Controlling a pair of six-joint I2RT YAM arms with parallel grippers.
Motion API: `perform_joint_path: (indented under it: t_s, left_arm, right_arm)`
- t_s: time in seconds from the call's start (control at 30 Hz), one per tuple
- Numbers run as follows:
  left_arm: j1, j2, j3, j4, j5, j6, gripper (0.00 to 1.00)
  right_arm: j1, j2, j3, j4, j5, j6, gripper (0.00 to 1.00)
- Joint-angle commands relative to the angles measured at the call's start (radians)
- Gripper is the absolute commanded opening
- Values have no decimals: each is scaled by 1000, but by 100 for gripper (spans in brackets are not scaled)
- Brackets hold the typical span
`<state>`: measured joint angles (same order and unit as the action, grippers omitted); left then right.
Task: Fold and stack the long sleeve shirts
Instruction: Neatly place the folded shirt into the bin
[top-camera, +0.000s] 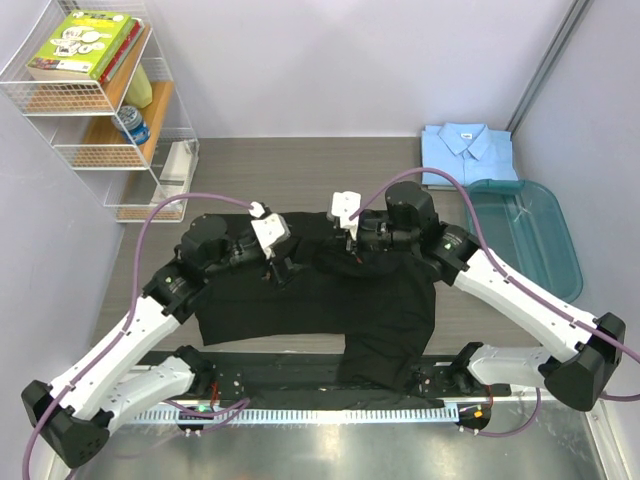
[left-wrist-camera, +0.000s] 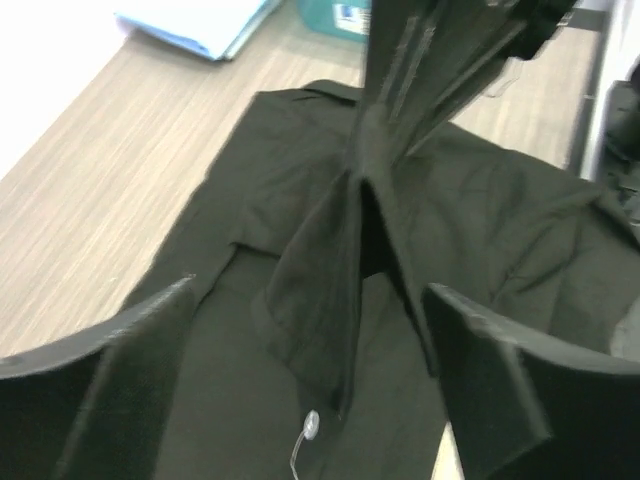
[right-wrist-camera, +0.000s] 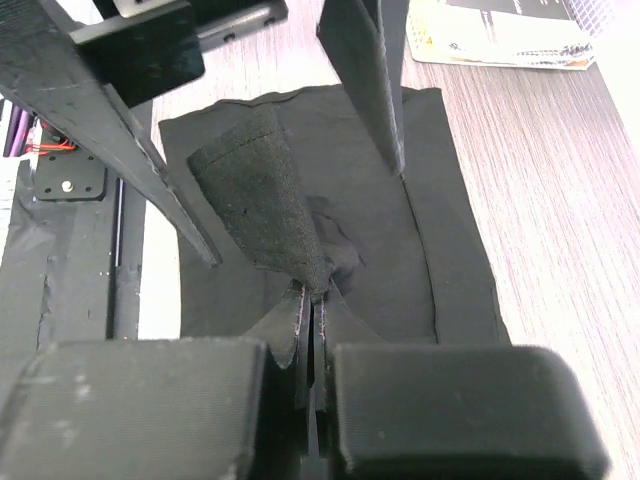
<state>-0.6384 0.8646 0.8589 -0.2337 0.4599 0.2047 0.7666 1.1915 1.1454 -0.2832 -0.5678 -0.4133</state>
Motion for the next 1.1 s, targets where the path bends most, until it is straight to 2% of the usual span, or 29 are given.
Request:
perform_joint_path:
  t_s: [0.0, 0.03, 0.07, 0.1, 0.13, 0.17, 0.2, 0.23, 0.3, 0.37, 0.43, 0.47, 0.57, 0.67, 0.73, 0.8, 0.87, 1.0, 1.07]
  left_arm:
    - [5, 22, 29, 11, 106, -8, 71]
    - [5, 27, 41, -2, 123, -7, 57]
    - [5, 25, 55, -16, 150, -5, 38]
    - [5, 21, 86, -50, 180, 11, 2]
    - [3, 11, 104, -64, 193, 1, 0]
    - [3, 8, 123, -82, 201, -8, 0]
    - [3, 8, 179, -170, 207, 8, 0]
    - [2, 16, 208, -226, 220, 34, 0]
    - [2, 25, 258, -327, 217, 71, 0]
    - [2, 31, 295, -438, 227, 108, 0]
    - [-7, 31, 293, -493, 269, 139, 0]
    - [-17, 34, 290, -500, 251, 142, 0]
    - [-40, 56, 281, -575, 227, 228, 0]
    - [-116, 76, 258, -610, 175, 288, 0]
    - [-216, 106, 264, -616, 122, 295, 0]
    - [-295, 142, 290, -619, 137, 280, 0]
    - [-343, 201, 325, -616, 177, 225, 0]
    - [-502, 309, 503, -676, 204, 248, 0]
    - [-507, 375, 557, -667, 223, 207, 0]
  right_arm:
    - [11, -10, 1, 62, 2, -28, 1]
    - [11, -16, 1, 64, 3, -33, 3]
    - [13, -20, 1, 58, 8, -36, 7]
    - [11, -24, 1, 56, 16, -42, 30]
    - [11, -33, -1, 52, 38, -51, 39]
    - [11, -39, 0, 46, 61, -59, 45]
    - [11, -47, -1, 49, 97, -59, 67]
    - [10, -52, -1, 49, 194, -67, 74]
    - [-3, -75, -12, 59, 285, -90, 85]
    - [-61, -96, -19, 64, 342, -110, 87]
    - [-140, -110, -27, 53, 333, -123, 93]
    - [-151, -128, -33, 30, 354, -140, 99]
    - [-223, -153, -44, -10, 414, -141, 100]
    - [-280, -176, -41, 5, 413, -131, 100]
    - [-289, -167, -41, 25, 462, -125, 100]
    - [-344, -141, -15, 24, 447, -84, 100]
    - [-381, -66, 17, 3, 381, -38, 100]
    - [-447, 162, 196, -128, 214, 48, 98]
    - [-457, 312, 258, -232, 117, 47, 94]
